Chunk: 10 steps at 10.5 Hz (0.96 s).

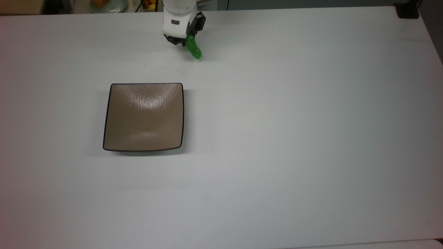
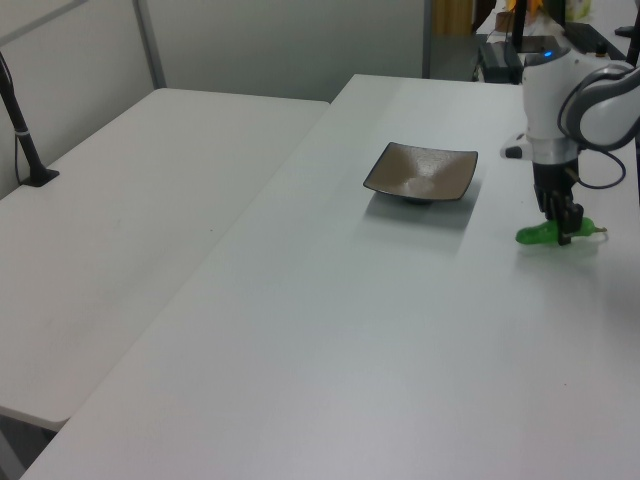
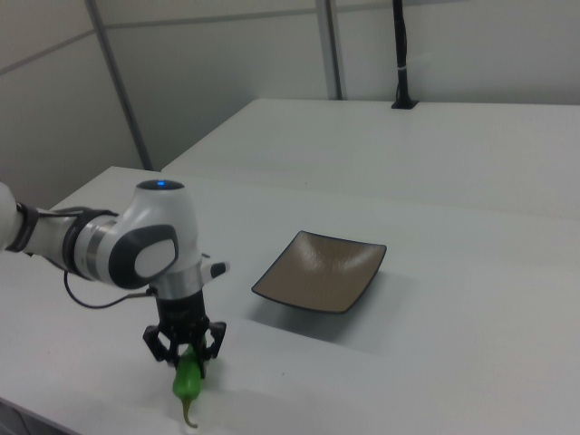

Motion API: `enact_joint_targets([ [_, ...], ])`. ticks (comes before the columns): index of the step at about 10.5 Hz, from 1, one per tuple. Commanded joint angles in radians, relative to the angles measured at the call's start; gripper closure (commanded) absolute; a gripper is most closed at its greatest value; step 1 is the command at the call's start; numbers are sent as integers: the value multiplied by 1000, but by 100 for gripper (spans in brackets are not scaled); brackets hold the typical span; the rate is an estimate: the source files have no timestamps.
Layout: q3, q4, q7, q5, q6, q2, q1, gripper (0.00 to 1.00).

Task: Chili peppers are placed on a ceramic plate
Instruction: 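Lift the grasped chili pepper up off the table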

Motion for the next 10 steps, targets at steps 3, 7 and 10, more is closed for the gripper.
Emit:
enact_joint_targets([
  [3,2,301,71,-18,-298,5,-31,87],
  [7,-9,631,139,-15,-536,103,-68,88],
  [10,-11,772,235,-16,-530,213,-87,87],
])
